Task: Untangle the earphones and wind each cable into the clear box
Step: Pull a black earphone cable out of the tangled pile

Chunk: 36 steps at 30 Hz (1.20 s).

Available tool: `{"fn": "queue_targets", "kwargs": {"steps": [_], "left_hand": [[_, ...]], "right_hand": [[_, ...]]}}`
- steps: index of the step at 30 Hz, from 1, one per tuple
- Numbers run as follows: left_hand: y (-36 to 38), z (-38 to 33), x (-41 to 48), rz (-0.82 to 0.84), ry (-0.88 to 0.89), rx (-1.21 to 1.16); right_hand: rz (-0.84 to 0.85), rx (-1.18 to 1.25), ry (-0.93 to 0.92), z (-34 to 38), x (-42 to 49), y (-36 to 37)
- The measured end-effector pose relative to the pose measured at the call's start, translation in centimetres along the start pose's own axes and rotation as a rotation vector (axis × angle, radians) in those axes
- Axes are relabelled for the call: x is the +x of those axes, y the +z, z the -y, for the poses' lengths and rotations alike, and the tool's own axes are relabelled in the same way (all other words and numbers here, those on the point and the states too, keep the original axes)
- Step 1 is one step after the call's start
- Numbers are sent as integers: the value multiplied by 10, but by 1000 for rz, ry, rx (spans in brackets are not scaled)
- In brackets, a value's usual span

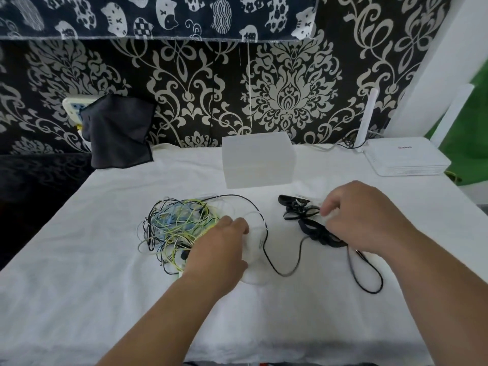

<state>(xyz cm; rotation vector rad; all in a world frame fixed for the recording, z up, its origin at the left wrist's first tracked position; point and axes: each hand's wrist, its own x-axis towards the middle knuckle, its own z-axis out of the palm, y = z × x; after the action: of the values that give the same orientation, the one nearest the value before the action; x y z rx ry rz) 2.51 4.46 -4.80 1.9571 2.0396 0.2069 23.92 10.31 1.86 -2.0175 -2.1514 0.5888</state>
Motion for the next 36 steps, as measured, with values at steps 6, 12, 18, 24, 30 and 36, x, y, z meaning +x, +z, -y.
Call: {"fn": "queue_targets", "kwargs": {"steps": [6, 12, 18, 24, 30, 36], "left_hand": [[8, 4, 1, 13, 158, 9], [14, 5, 4, 16, 208, 48], [12, 9, 6, 16, 170, -22], [5, 7, 2, 91, 155, -94], [5, 9, 4, 109, 88, -121], [0, 4, 6, -139, 213, -45]], "right_hand": [[84, 237, -145, 22, 4, 38], [341, 271, -67, 34, 5, 61], [672, 325, 23, 50, -8, 72], [513, 255, 53, 47, -7, 92], [314, 116, -25, 48, -4, 101], [244, 159, -305, 49, -4, 66]]}}
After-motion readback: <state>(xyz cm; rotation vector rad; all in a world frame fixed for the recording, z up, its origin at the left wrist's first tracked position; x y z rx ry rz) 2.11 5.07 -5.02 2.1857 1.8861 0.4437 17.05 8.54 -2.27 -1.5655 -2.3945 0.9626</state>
